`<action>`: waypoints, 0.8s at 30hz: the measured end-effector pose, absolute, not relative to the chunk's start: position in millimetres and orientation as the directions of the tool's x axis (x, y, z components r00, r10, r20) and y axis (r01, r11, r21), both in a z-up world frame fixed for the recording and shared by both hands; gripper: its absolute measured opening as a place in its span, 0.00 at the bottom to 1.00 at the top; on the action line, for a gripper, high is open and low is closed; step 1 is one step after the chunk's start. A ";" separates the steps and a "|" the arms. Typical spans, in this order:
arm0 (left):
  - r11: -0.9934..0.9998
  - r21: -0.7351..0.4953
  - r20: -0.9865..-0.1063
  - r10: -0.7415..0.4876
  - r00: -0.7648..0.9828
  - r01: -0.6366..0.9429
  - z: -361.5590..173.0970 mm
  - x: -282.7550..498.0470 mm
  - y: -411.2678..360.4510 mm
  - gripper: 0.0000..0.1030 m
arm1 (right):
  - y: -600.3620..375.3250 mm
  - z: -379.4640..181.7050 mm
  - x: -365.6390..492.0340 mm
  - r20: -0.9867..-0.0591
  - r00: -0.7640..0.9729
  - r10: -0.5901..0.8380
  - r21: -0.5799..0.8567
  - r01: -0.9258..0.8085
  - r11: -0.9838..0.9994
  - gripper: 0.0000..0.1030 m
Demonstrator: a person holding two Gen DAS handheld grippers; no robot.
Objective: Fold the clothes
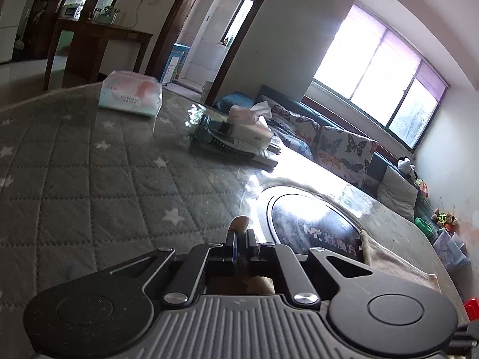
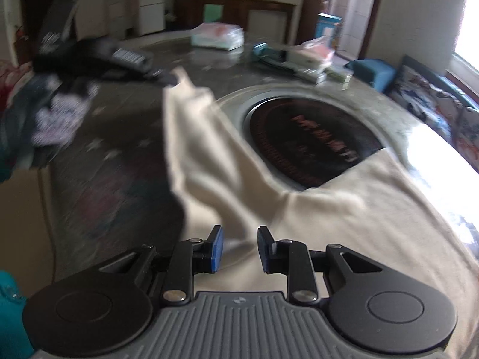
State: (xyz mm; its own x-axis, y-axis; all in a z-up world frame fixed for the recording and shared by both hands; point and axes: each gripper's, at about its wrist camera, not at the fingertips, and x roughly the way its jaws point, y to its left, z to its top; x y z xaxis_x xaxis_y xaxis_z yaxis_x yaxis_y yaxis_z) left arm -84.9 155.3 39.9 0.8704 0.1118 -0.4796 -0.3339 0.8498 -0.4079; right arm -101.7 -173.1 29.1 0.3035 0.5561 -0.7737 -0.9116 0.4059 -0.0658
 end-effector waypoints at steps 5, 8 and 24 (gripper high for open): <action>0.876 -0.375 -0.461 0.107 0.881 -0.303 55.6 -69.3 154.1 0.05 | -166.0 29.8 -117.2 -0.766 0.266 0.585 -0.064 -0.937 0.343 0.23; 0.882 -0.370 -0.454 0.102 0.885 -0.292 59.7 -62.8 153.3 0.05 | -162.4 32.6 -115.8 -0.751 0.281 0.598 -0.063 -0.932 0.358 0.23; 0.928 -0.363 -0.337 -0.045 0.940 -0.085 106.8 -65.6 96.2 0.05 | -181.6 47.5 -104.3 -0.719 0.332 0.610 -0.032 -0.893 0.449 0.24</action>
State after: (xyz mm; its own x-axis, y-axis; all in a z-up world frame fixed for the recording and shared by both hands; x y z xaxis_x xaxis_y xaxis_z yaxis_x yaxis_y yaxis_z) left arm -65.6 96.2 106.8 0.9404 -0.0452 -0.3371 -0.0854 0.9280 -0.3626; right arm -104.3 -181.6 47.5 0.3324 0.6103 -0.7191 -0.8931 0.4487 -0.0320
